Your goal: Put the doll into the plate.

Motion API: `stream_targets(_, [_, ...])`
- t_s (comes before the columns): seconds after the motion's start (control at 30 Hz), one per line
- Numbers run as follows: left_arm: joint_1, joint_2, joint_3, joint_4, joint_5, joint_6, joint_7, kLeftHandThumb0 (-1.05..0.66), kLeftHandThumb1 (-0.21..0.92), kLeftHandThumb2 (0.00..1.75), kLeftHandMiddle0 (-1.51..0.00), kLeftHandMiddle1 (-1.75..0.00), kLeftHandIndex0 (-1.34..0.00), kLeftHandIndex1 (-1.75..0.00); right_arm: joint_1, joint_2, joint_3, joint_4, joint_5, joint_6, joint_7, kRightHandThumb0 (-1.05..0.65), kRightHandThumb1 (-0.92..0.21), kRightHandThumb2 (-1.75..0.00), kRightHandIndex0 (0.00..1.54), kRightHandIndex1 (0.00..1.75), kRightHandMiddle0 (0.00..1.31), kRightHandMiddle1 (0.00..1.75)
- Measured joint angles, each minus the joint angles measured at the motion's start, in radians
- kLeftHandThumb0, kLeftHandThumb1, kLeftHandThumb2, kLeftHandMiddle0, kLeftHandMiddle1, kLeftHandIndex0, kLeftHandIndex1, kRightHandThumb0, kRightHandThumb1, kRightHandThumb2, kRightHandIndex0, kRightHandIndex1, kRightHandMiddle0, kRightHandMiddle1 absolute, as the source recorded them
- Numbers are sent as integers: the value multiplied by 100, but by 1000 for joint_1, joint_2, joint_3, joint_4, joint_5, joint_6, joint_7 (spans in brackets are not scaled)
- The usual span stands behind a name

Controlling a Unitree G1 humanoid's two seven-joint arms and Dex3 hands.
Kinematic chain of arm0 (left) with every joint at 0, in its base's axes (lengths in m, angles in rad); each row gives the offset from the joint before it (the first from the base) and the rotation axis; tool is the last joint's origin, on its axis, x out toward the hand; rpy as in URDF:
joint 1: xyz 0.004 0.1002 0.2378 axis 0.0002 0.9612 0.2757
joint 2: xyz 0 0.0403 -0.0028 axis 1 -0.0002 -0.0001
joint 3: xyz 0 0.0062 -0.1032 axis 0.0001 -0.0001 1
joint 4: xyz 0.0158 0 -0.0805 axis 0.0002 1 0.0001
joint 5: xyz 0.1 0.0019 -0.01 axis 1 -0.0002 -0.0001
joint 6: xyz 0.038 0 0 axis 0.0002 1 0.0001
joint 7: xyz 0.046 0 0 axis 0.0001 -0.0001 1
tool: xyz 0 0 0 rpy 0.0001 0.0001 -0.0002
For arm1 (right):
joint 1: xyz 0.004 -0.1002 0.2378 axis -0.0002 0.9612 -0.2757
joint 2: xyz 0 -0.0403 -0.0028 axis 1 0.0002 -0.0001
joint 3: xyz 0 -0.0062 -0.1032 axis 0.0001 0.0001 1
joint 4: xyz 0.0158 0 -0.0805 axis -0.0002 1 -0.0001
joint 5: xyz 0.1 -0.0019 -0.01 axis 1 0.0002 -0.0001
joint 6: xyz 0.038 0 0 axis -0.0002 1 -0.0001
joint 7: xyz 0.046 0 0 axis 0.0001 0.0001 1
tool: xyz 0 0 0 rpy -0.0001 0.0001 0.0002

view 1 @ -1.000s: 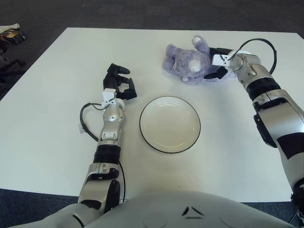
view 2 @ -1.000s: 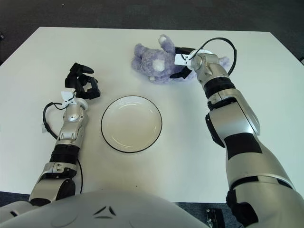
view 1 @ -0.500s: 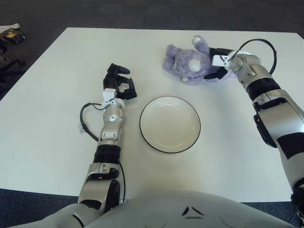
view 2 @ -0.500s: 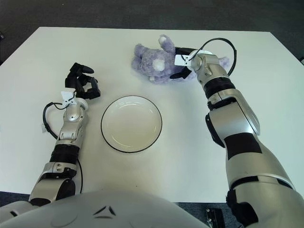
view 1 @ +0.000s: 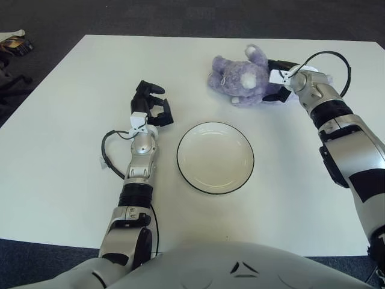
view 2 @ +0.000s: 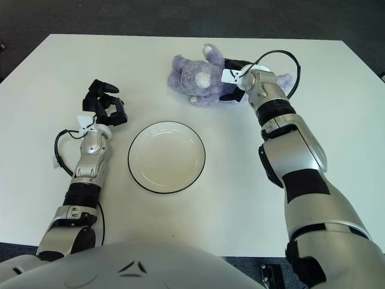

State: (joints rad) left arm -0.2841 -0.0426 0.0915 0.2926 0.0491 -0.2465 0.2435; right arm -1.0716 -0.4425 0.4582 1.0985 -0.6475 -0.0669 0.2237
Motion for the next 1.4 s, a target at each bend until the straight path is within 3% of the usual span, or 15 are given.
stream_targets(0.43, [0, 1, 0, 1, 0, 0, -1, -1, 22, 144, -57, -175, -55, -175, 14, 0, 23, -7, -22, 18, -69, 15, 0, -148, 11, 142, 0, 169])
stream_targets(0.7, [0, 2, -1, 0, 0, 0, -1, -1, 22, 144, -57, -175, -56, -175, 22, 0, 18, -14, -27, 41, -95, 23, -4, -148, 25, 154, 39, 174])
stream_targets(0.8, [0, 2, -1, 0, 0, 0, -1, -1, 22, 144, -57, -175, -56, -175, 25, 1, 6, -16, -19, 50, -105, 39, -24, -131, 50, 163, 63, 175])
stream_targets(0.9, [0, 2, -1, 0, -1, 0, -1, -1, 22, 144, -57, -175, -56, -175, 29, 2, -13, -20, 2, 60, -117, 46, -25, -136, 61, 170, 76, 175])
stream_targets(1.4, [1, 5, -4, -1, 2, 5, -1, -1, 22, 144, -57, -175, -55, -175, 54, 21, -109, -35, 86, 115, -164, 54, -15, -152, 74, 175, 96, 175])
